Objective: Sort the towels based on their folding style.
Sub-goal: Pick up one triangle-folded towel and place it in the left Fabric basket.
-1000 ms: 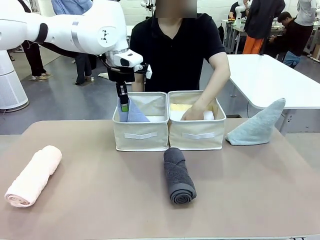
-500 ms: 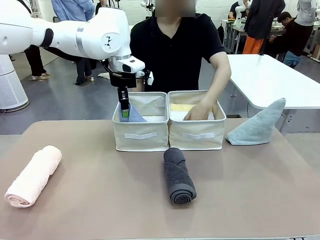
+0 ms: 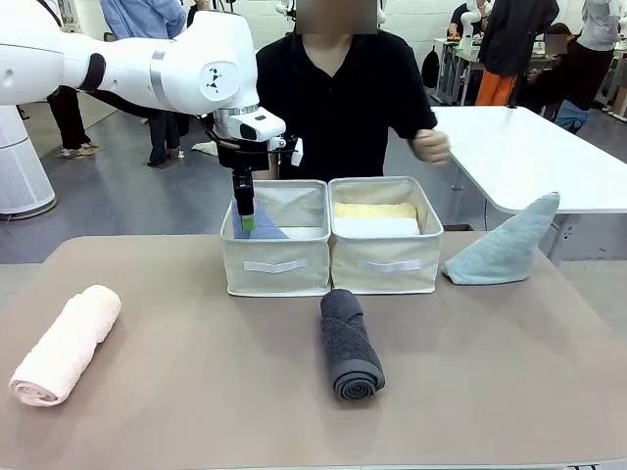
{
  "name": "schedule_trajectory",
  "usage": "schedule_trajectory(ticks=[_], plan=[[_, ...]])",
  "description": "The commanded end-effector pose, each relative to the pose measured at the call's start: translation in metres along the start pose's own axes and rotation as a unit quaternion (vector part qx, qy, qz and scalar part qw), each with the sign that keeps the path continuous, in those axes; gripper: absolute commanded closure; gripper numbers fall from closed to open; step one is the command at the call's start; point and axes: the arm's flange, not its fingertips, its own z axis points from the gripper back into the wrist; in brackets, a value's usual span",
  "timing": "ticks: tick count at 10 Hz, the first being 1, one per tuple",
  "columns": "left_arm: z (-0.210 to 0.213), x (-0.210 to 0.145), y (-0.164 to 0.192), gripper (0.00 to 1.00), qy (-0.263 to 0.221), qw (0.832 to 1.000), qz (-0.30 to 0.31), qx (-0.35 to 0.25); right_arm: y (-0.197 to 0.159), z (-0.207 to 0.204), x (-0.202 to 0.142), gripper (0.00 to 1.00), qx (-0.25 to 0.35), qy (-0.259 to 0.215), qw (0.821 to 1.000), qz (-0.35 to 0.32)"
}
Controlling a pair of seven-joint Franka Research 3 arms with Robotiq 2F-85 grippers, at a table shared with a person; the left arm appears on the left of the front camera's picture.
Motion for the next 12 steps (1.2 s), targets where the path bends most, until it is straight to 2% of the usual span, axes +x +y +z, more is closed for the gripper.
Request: schedule_trajectory(ticks=[1,7,9,12], plan=[[0.003,-0.004,-0.005,0.0,0.0,1.0,-0.014,0.013,0.0,-0.001,-0.001,0.0,0.002,-0.007,1.0,0.006],[0.012,-0.008,-0.009,0.0,-0.004,1.0,-0.023,0.019,0.0,-0.001,-0.001,0.0,0.002,-0.007,1.0,0.006],[0.034,-0.02,-0.012,0.0,-0.029,0.998,-0.032,0.047,0.0,-0.001,-0.001,0.0,0.002,-0.007,1.0,0.006],[0.1,-0.121,-0.057,0.0,-0.086,0.992,-0.022,0.087,0.0,-0.001,-0.001,0.0,0.002,-0.007,1.0,0.006]])
